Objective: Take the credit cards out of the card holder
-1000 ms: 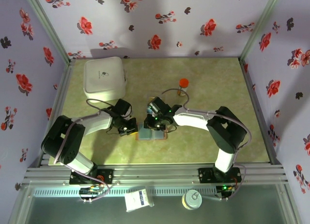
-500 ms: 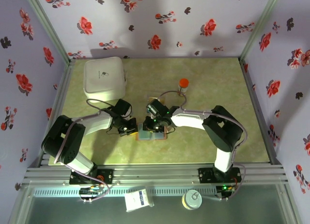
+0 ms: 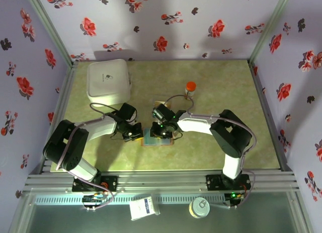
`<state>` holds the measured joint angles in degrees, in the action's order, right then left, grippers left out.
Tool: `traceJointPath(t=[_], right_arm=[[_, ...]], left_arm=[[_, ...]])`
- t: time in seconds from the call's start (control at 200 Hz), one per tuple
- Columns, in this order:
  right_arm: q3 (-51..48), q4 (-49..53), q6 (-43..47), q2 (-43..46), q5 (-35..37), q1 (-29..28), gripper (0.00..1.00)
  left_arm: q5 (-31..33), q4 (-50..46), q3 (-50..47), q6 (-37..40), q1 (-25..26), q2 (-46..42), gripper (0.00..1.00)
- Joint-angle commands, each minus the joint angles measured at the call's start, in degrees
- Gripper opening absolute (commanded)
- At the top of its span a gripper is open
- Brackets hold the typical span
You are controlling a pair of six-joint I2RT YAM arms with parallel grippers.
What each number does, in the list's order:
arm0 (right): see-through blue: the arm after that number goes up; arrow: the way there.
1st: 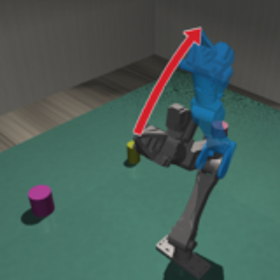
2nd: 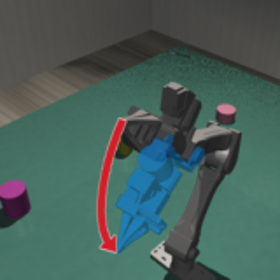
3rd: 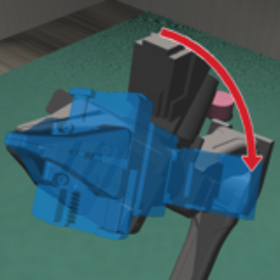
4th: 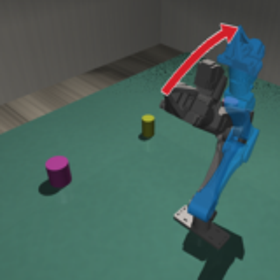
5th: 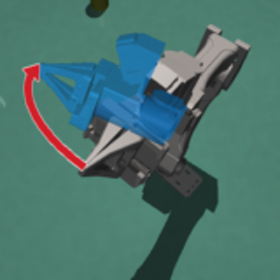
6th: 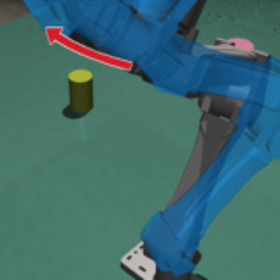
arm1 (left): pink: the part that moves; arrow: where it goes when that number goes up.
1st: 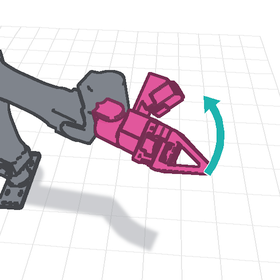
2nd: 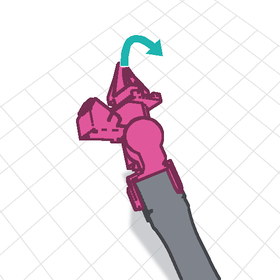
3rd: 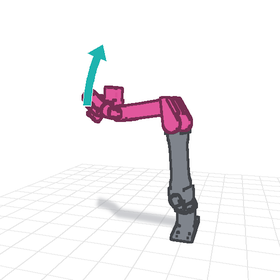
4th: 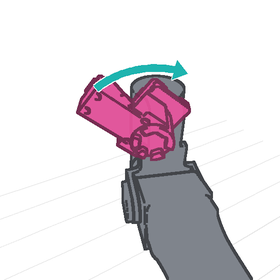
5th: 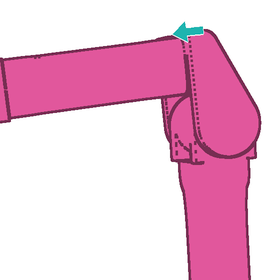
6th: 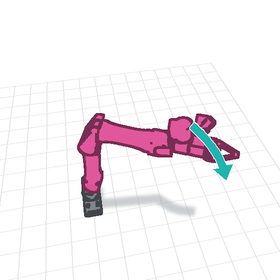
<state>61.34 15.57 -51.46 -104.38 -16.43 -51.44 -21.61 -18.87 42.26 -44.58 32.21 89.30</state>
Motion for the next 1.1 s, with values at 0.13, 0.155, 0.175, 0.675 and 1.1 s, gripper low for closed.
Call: traceJointPath(t=[0.13,0.155,0.175,0.675,1.1], right_arm=[[-0.6,3.5,0.9,2.9,4.0,0.1,0.23],[-0.8,3.3,0.8,3.0,4.1,0.2,0.23],[-0.9,3.0,0.8,3.0,4.0,0.2,0.23],[-3.8,-1.1,-0.4,3.5,3.0,1.0,0.17],[-4.1,-0.7,-0.2,4.2,3.9,1.0,0.05]], left_arm=[[1.0,-3.3,0.6,1.1,0.2,0.4,0.0],[1.0,-3.3,0.6,1.2,0.2,0.3,0.0],[1.0,-3.4,0.7,1.2,0.2,0.3,0.0],[1.0,-4.6,2.0,1.3,0.2,-1.4,0.0],[0.9,-5.2,3.0,1.2,0.2,-1.5,0.0]])
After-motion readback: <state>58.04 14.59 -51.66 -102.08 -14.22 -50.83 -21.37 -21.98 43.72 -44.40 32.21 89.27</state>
